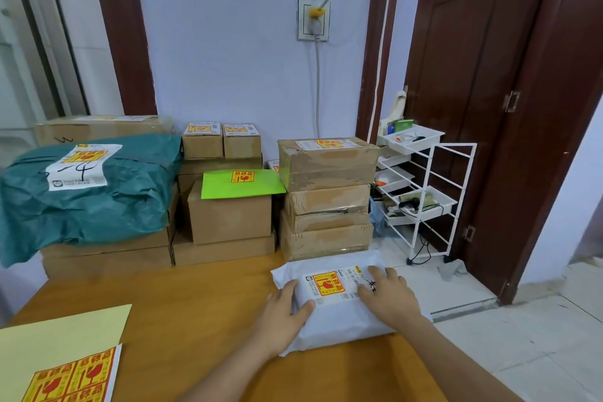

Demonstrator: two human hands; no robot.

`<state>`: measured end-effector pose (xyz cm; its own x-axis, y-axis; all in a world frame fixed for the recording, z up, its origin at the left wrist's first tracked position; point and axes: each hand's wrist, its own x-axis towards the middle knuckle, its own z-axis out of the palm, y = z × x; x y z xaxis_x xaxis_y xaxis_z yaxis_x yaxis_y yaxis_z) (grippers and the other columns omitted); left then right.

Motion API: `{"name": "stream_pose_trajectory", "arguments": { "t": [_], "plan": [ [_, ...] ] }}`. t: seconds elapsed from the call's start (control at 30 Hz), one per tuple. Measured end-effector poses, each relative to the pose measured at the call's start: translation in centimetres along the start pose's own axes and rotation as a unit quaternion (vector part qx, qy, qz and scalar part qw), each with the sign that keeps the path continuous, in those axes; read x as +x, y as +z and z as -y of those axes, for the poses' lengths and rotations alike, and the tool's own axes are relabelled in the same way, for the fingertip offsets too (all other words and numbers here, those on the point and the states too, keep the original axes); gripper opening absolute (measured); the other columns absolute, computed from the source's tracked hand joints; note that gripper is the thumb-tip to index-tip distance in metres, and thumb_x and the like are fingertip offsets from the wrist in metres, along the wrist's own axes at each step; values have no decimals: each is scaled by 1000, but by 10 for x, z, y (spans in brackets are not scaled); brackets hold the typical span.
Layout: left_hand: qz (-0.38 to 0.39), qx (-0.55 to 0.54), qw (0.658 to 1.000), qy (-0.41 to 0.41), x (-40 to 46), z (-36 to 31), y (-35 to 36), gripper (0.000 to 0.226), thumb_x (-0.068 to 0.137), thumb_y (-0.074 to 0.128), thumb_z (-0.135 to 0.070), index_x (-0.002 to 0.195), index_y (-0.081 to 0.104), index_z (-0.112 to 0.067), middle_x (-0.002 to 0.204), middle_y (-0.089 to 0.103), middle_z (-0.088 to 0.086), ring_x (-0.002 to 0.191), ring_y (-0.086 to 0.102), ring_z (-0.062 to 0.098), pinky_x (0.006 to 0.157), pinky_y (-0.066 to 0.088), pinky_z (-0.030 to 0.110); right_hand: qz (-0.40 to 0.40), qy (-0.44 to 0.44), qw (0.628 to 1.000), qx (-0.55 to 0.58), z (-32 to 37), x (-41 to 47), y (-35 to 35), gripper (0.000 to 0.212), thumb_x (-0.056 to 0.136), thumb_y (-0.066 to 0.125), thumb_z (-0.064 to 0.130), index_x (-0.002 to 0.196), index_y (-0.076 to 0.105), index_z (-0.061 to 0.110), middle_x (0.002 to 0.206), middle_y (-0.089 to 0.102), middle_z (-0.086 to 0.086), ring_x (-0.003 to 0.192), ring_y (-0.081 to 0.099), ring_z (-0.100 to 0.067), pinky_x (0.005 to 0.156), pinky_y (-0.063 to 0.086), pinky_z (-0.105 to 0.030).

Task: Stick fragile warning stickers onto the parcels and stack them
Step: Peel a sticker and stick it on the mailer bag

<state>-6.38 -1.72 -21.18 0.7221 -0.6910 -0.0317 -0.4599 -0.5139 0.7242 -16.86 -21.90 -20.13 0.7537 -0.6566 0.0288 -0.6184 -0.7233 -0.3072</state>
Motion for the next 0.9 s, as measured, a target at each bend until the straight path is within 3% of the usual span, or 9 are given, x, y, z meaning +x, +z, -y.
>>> {"name": "stream_pose_trajectory", "arguments": {
  "t": [0.1,0.23,0.37,0.53,0.67,0.8,0.9],
  "plan": [
    [-7,-57,998,-11,1,6,-4,59,92,48,-52,143,30,-29,137,43,-2,119,45,14,101,41,31,5,2,999,32,5,-1,-2,57,93,45,49,141,32,21,137,38,-7,122,40,-26,95,41,-37],
    [-38,-122,992,-19,-2,10,-11,49,93,54,-42,136,37,-27,125,47,-8,107,50,9,78,44,15,13,10,996,86,14,-1,-1,62,90,52,47,142,31,19,137,37,-10,123,43,-29,96,41,-35],
    [-76,-225,969,-63,-5,23,-18,51,85,66,-40,129,46,-24,125,57,-2,108,58,15,93,50,39,16,21,983,183,25,-2,0,66,90,58,36,146,29,18,139,45,-10,120,50,-27,84,40,-30],
    [-118,-284,949,-74,-14,35,-28,81,53,69,-60,123,50,-23,119,59,-4,106,60,15,93,50,43,1,29,957,290,38,-4,8,58,89,62,28,141,40,13,136,52,-7,121,50,-26,89,40,-31],
    [-137,-305,940,-63,-19,43,-39,76,52,73,-55,119,51,-28,122,58,-3,109,59,16,95,49,44,1,31,936,350,48,-8,12,42,89,62,22,128,50,14,93,60,3,84,57,-15,67,41,-28],
    [-164,-316,934,-43,-29,42,-52,54,64,76,-34,112,51,-33,124,52,-1,112,55,16,98,47,42,9,67,904,422,58,-9,18,50,86,65,21,132,47,15,101,65,-7,94,62,-28,86,51,-44],
    [-175,-312,934,-26,-36,45,-60,48,73,76,-23,111,51,-35,126,50,-2,115,52,16,100,46,42,35,103,868,485,63,-8,24,62,82,68,26,136,44,8,114,64,-12,102,62,-31,91,49,-44]
  ]
}}
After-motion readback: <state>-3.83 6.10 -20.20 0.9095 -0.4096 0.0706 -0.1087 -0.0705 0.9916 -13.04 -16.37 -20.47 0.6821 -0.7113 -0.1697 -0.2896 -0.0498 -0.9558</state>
